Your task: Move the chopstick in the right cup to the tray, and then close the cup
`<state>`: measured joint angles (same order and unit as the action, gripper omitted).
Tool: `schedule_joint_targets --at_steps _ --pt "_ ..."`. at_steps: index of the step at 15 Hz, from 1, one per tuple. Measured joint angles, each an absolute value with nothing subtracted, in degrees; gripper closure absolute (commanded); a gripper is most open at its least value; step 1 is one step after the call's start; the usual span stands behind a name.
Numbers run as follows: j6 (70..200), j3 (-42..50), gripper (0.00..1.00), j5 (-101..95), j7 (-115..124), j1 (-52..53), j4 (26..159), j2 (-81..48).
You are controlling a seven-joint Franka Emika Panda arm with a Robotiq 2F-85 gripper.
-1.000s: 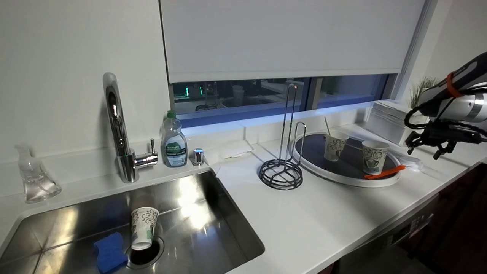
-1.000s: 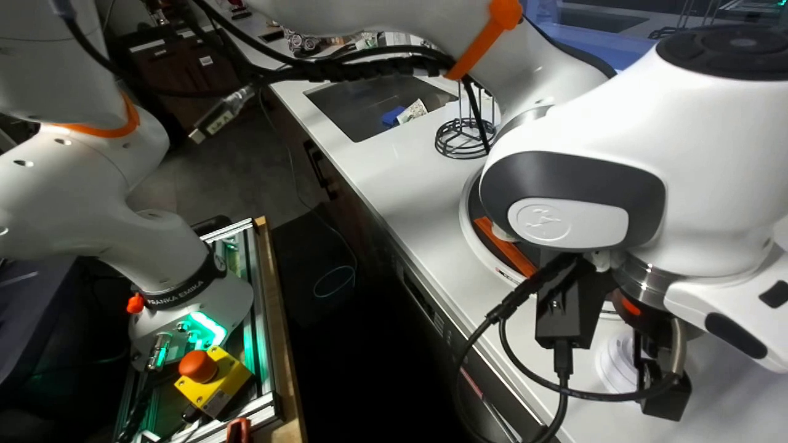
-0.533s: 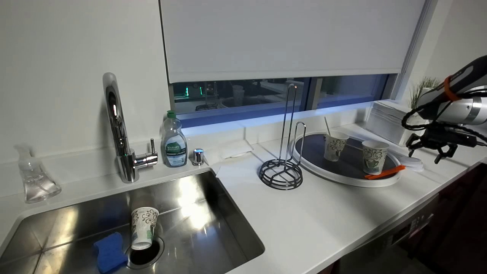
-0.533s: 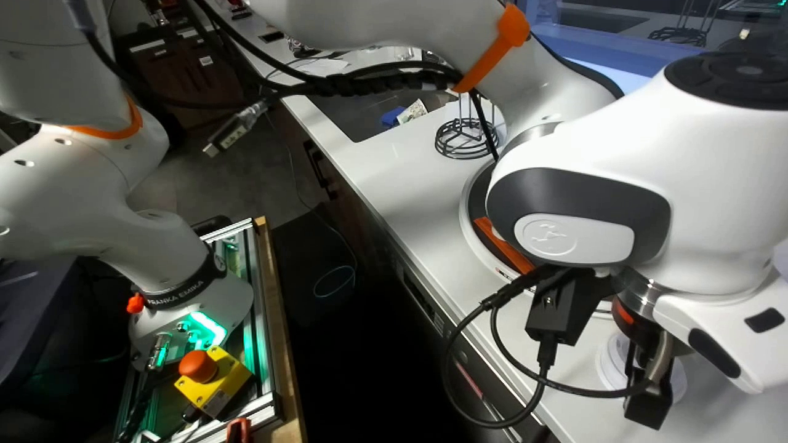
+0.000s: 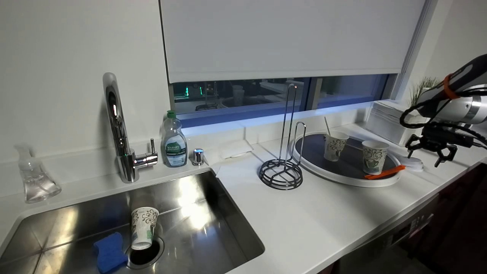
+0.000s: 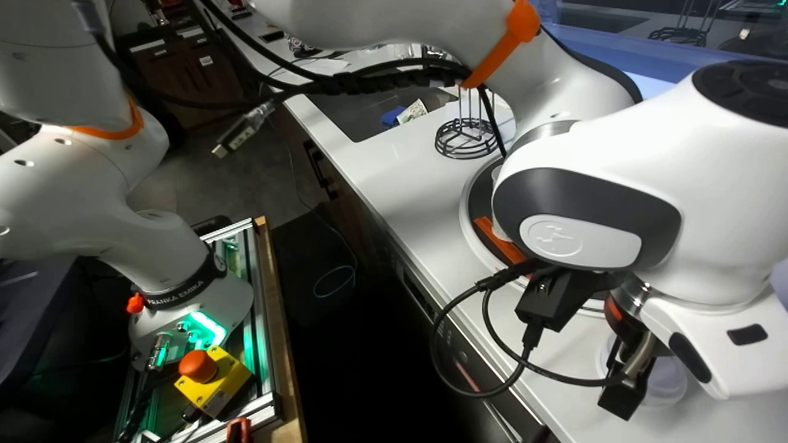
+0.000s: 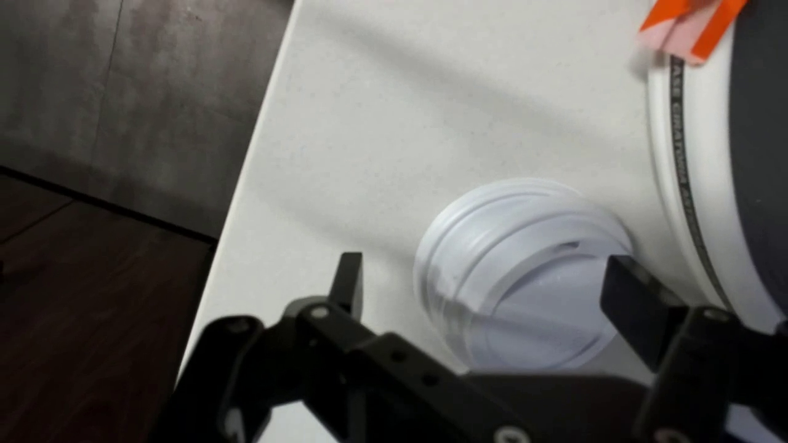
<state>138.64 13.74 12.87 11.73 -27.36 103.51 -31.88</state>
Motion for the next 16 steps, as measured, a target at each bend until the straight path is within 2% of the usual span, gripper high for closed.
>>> schedule_joint_targets --at_steps 1,2,3,5,6,12,16 --pt "138.1 13.8 0.10 13.1 12.3 -27.4 103.2 -32.1" --pt "137.8 13.8 0.18 13.3 12.7 -27.4 103.0 -32.4" --pt "137.7 13.8 0.15 13.4 13.2 -27.4 102.6 -32.8" --pt "137.7 13.9 0.23 13.9 13.8 -27.4 102.0 -33.5" --pt "137.7 13.9 0.20 14.2 14.0 -27.4 101.7 -33.8" --pt "137.7 13.9 0.27 15.3 14.2 -27.4 99.9 -34.5" --pt "137.7 13.9 0.43 15.6 14.3 -27.5 99.2 -35.0"
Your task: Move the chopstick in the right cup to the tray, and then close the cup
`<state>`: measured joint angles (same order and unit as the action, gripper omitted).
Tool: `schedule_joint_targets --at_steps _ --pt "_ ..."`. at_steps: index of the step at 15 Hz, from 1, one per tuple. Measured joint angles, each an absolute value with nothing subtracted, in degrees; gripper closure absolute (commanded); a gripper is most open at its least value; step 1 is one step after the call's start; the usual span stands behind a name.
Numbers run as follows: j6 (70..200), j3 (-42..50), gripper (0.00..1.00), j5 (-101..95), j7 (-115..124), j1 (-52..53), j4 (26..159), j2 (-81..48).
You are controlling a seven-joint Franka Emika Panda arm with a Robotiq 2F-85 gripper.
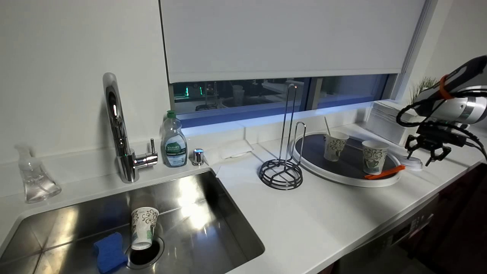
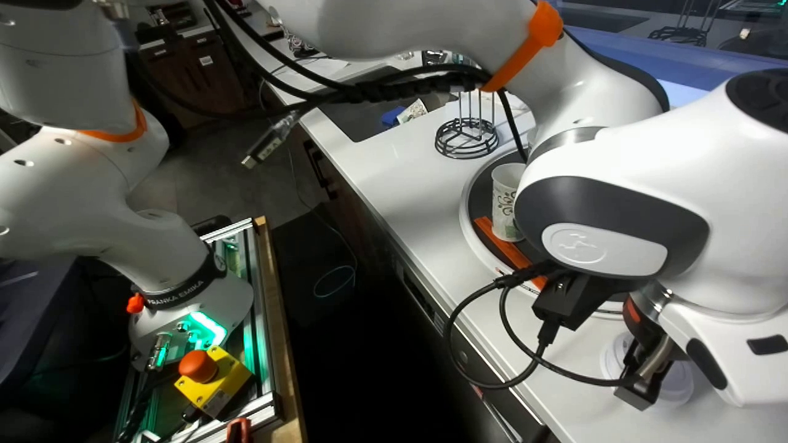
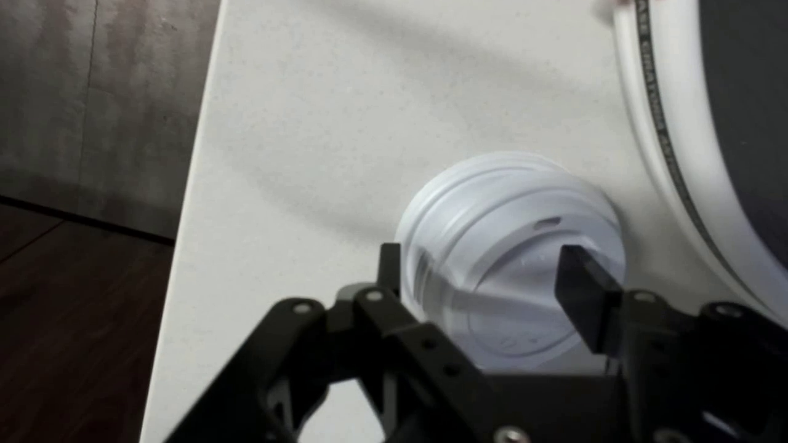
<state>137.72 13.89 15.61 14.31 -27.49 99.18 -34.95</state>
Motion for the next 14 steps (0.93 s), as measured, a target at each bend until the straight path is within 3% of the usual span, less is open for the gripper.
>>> schedule_joint_targets --at_steps 1,2,3,5,9,14 --pt "137.7 13.9 0.44 15.7 14.4 -27.5 99.1 -35.1" --pt "137.7 13.9 0.53 15.7 14.4 -27.5 99.0 -35.2" --pt "137.7 13.9 0.53 15.8 14.4 -27.5 98.9 -35.3" --pt "137.7 13.9 0.65 16.1 14.4 -27.5 98.8 -35.4" --pt "137.7 14.0 0.64 16.5 14.4 -27.5 98.3 -35.4" --pt "137.7 14.0 0.79 16.7 14.4 -27.5 98.1 -35.4"
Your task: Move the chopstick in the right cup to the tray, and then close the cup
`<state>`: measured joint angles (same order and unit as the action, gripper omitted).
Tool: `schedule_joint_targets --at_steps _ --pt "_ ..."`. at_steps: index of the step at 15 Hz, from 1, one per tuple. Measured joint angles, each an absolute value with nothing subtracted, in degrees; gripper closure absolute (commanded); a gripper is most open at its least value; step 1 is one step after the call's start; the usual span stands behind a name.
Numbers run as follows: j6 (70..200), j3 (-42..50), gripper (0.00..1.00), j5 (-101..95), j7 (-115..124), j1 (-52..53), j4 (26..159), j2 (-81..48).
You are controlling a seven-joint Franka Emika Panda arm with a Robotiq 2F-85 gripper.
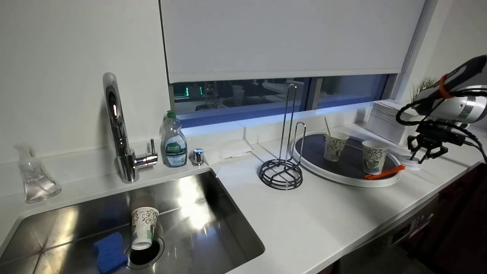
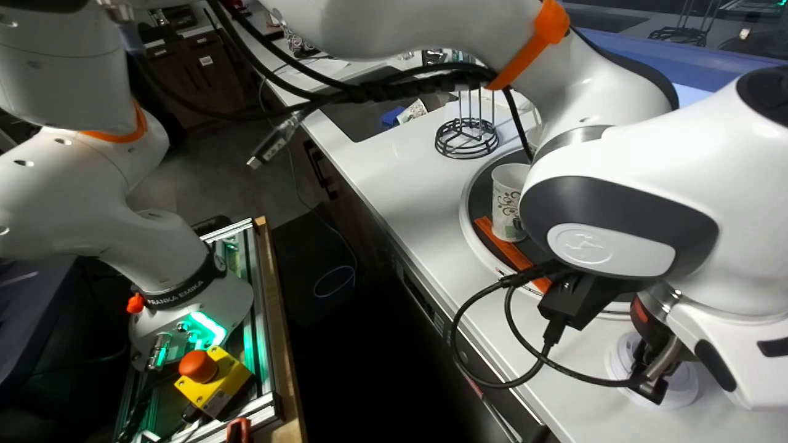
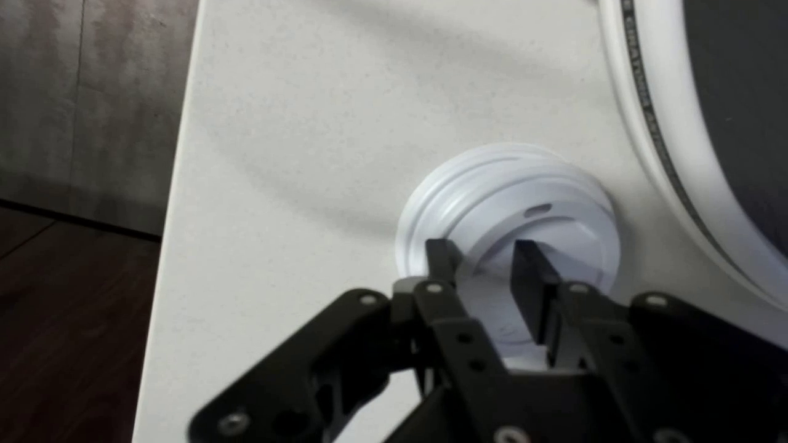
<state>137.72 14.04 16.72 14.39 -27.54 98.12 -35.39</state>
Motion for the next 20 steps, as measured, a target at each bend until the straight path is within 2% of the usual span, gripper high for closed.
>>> schedule_joint_targets --at_steps 1,2,3,5,20 --pt "137.7 14.0 0.81 16.8 14.4 -27.5 98.1 -35.4" --pt "137.7 14.0 1.00 16.8 14.4 -27.5 98.0 -35.4" --pt "137.7 14.0 0.96 16.8 14.4 -27.5 97.9 -35.4" --pt "137.7 14.1 1.00 16.9 14.4 -27.6 97.7 -35.4" --pt "139.6 15.6 0.98 16.9 14.4 -27.6 97.4 -33.2"
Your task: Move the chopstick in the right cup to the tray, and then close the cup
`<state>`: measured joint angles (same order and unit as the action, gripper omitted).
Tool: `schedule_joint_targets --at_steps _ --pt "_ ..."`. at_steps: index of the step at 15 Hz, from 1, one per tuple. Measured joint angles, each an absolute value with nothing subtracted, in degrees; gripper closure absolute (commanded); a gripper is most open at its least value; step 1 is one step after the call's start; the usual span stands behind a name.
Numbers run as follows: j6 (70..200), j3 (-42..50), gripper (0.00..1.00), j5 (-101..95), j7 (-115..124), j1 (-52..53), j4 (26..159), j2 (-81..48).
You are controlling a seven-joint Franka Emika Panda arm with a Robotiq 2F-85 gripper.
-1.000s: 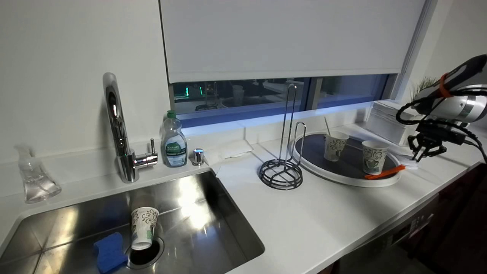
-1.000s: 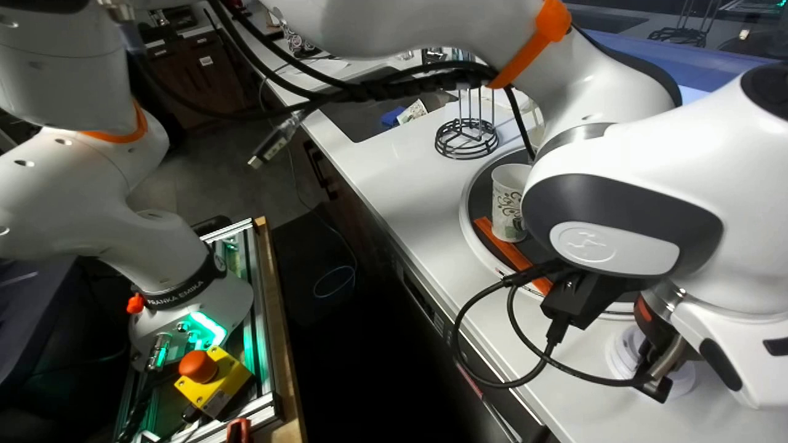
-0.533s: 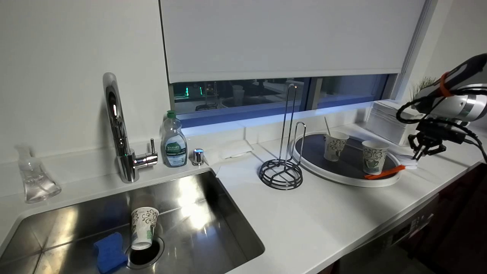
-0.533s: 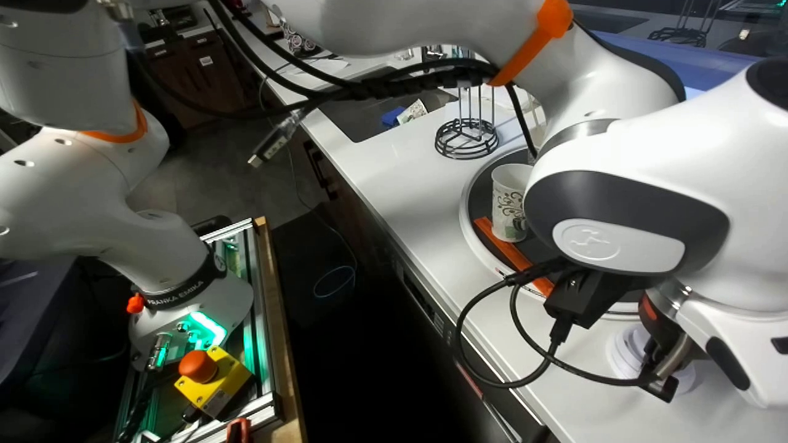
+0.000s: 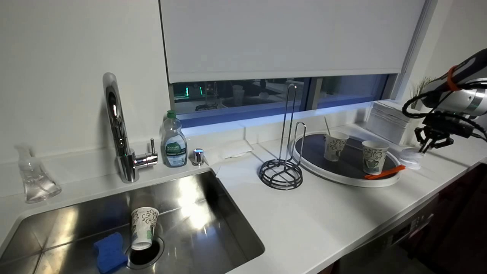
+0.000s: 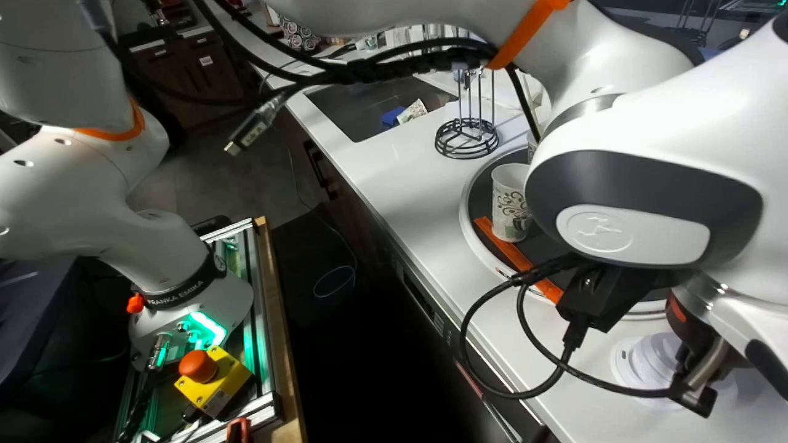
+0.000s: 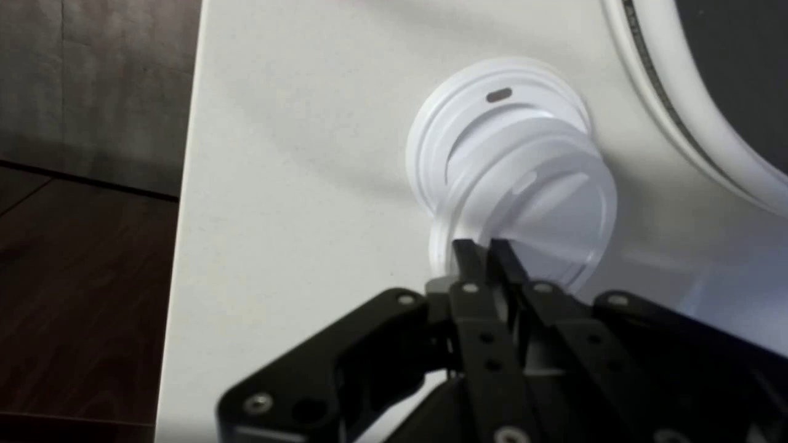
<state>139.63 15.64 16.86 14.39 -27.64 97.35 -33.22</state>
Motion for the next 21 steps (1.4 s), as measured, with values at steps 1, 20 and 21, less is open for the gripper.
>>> schedule_joint_targets --at_steps 1,20,21 --pt "140.0 15.7 0.98 16.9 14.4 -27.6 97.4 -32.9" --pt "144.1 7.3 0.98 24.7 -14.2 -28.8 104.6 -21.5" --pt "143.6 7.0 0.98 25.2 -16.5 -28.9 105.2 -20.6"
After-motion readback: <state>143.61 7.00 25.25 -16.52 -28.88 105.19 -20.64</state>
